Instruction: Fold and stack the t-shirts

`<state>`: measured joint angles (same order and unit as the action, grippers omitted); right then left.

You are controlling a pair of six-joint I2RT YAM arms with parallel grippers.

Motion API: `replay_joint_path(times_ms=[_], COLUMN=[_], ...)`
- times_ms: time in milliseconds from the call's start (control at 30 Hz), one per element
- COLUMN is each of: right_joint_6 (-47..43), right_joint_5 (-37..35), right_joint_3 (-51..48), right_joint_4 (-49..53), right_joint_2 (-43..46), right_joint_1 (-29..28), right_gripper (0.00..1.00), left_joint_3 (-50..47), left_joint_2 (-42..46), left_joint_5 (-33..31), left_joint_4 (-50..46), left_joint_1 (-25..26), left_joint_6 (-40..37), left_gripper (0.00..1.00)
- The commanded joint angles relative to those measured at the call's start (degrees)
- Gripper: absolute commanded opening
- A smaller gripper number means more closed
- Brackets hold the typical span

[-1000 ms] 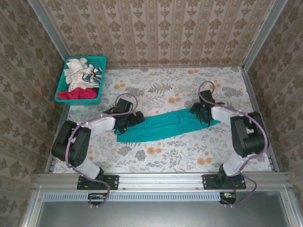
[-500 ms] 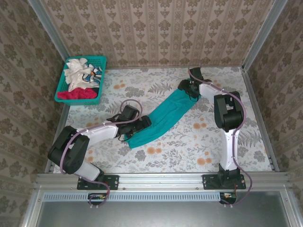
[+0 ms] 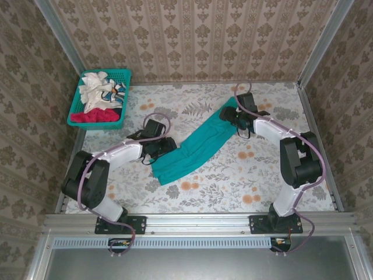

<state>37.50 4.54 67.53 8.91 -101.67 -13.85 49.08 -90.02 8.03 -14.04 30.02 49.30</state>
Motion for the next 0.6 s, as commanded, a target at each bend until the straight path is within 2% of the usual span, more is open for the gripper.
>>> replay_joint_path(times_ms=[0, 67, 233, 400, 567], right_joint_6=[1.99, 2.46, 1.66, 1.26, -0.03], right_joint_5=[1.75, 1.97, 1.32, 1.86, 2.79], right_joint_3=[-1.9, -1.26, 5.17, 13.78, 28.59], right_joint_4=[-1.88, -2.15, 0.93, 4.13, 10.34], right_joint_2=[-1.66, -3.63, -10.65, -18.28, -28.12], right_joint_1=[-1.18, -1.18, -0.72, 0.39, 0.63], right_gripper=[0.72, 0.72, 0.72, 0.72, 0.72], left_joint_3=[-1.75, -3.83, -10.23, -12.95, -13.62], left_joint_2=[-1.82, -1.99, -1.1, 2.06, 5.24], left_joint_5=[2.42, 2.44, 2.07, 2.83, 3.68], left_joint_4=[-0.84, -0.48, 0.24, -1.24, -2.12], left_joint_1=[0.74, 1.28, 2.43, 6.01, 10.21], left_joint_6=[0.93, 1.82, 5.38, 8.54, 9.95], left_gripper=[0.5, 0.45, 0.43, 0.46, 0.5])
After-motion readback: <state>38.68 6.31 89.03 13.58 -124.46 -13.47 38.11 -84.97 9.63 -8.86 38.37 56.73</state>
